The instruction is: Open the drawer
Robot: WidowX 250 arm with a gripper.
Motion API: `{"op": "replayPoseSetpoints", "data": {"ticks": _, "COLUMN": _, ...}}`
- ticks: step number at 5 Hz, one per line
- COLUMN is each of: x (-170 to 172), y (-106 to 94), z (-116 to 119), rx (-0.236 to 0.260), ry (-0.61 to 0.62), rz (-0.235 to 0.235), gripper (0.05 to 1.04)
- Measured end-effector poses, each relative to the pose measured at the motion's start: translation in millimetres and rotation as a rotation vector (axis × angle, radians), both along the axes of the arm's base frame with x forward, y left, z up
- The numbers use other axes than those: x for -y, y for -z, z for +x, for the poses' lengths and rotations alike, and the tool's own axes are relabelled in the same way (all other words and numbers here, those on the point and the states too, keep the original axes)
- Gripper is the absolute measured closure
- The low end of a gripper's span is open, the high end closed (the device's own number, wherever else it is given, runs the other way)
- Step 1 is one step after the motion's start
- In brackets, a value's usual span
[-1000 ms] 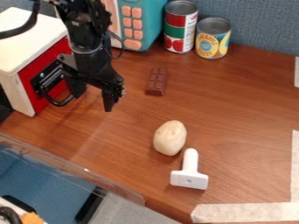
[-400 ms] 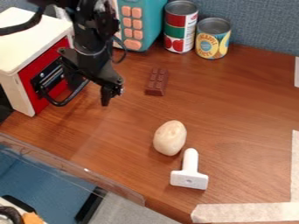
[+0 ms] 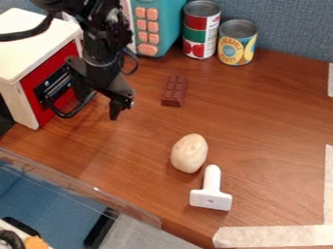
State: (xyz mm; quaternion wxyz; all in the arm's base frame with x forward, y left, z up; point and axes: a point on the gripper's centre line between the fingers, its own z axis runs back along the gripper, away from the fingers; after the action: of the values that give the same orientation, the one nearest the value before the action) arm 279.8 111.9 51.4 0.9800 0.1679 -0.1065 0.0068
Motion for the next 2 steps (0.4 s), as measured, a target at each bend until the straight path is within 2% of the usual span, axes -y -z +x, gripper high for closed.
{"op": "replayPoseSetpoints", "data": {"ticks": 2, "x": -20.6, "y": 3.4, "z": 10.7, "rx": -0.011, "ry": -0.028, "rz": 0.000, "gripper": 0.084}}
